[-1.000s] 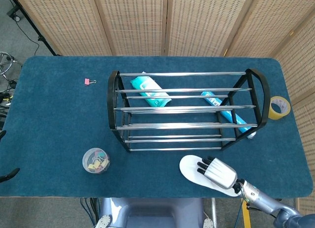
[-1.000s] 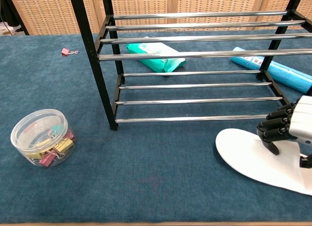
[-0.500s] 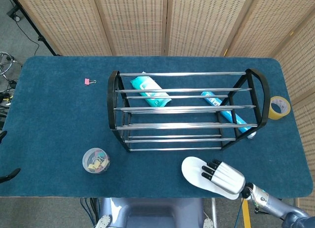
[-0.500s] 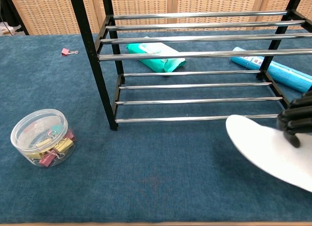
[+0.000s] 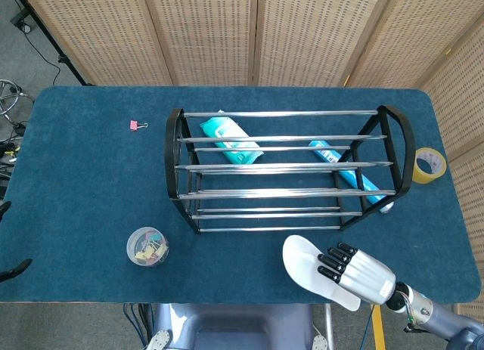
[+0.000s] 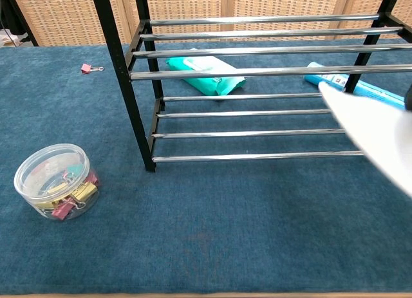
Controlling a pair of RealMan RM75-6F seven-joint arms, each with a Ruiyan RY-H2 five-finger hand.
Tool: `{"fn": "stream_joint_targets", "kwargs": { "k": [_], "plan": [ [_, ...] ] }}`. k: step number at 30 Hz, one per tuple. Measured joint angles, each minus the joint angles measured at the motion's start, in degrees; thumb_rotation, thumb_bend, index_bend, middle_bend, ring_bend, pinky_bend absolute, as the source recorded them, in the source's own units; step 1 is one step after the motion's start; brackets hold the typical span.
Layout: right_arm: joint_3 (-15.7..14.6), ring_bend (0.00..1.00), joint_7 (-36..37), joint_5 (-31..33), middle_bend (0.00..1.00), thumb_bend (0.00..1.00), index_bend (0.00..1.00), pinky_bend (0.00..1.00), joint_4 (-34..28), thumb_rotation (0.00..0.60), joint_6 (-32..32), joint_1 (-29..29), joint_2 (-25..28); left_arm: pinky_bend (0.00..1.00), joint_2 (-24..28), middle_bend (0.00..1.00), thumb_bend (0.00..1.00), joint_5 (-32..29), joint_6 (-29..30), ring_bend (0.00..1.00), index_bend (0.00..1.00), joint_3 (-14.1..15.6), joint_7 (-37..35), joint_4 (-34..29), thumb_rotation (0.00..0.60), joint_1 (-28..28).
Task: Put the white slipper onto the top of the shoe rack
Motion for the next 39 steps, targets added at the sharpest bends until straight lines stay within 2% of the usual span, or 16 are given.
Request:
{"fn": "stream_joint_targets", "kwargs": {
  "k": [8,13,21,39],
  "plan": [
    [3.9,0.57,-2.69,2.29,0.55,0.45,0.65,0.69,-8.35,0.6,-0.92,0.91,4.52,0.0,0.13,0.0,0.0,-0.05,-0.1,0.0,0.0,-0.08,-0.28,0.06,0.6,-0.07],
    [5.3,0.57,-4.7,4.25,0.55,0.45,0.65,0.69,-11.33,0.6,-4.61,1.17,5.85,0.0,0.21,0.0,0.0,0.01,0.0,0.0,0.0,-0.06,-0.47,0.06,0.6,-0.01],
    [7.26,0.58,-6.14,9.06,0.56,0.45,0.66,0.7,-15.16,0.6,-11.78,1.55,5.75,0.0,0.36,0.0,0.0,-0.09,-0.02,0.0,0.0,-0.1,-0.86,0.08,0.6,0.02],
    [12.3,0.58,-11.14,18.73,0.57,0.45,0.67,0.7,-27.15,0.6,-22.78,2.71,5.43,0.0,0.75,0.0,0.0,-0.29,0.1,0.0,0.0,-0.3,-1.9,0.2,0.6,0.06]
  ]
}}
